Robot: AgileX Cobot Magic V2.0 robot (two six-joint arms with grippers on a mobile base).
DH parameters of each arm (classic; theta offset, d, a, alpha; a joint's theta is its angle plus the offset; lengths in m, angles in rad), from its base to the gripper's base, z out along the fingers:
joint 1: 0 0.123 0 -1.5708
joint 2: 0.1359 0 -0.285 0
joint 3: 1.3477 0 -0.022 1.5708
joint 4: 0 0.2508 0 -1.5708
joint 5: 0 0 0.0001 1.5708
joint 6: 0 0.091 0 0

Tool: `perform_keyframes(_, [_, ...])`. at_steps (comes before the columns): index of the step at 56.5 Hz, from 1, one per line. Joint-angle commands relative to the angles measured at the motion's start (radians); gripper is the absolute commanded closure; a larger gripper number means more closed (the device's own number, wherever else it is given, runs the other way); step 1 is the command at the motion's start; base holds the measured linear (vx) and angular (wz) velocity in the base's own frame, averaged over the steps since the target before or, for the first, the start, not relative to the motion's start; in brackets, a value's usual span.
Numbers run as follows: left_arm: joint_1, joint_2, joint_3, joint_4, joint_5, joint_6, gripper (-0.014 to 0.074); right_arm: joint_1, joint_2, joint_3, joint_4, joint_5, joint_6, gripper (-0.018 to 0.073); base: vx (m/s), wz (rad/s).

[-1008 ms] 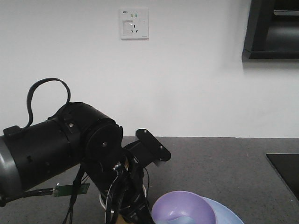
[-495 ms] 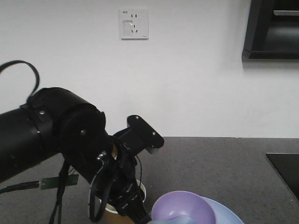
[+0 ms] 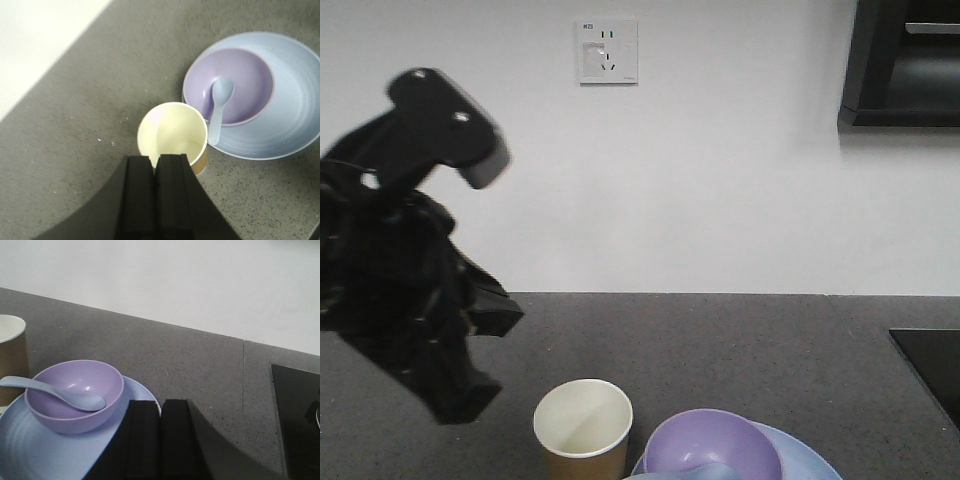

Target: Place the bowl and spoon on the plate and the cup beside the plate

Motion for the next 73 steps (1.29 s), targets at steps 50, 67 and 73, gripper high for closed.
perform_keyframes(50, [-0.002, -0.847, 1.128, 0.007, -0.835, -0.248, 0.0603, -0.003, 0.015, -0.027, -0.009, -0.07, -0.016, 0.0568, 0.0, 0.0])
perform_keyframes(67, [-0.002, -0.847, 1.128, 0.007, -0.835, -0.248, 0.0603, -0.003, 0.015, -0.027, -0.009, -0.07, -0.016, 0.0568, 0.0, 0.0])
perform_keyframes(73, [-0.002, -0.847, 1.128, 0.007, -0.835, -0.248, 0.0603, -0.003, 0.015, -0.027, -0.009, -0.07, -0.016, 0.0568, 0.0, 0.0])
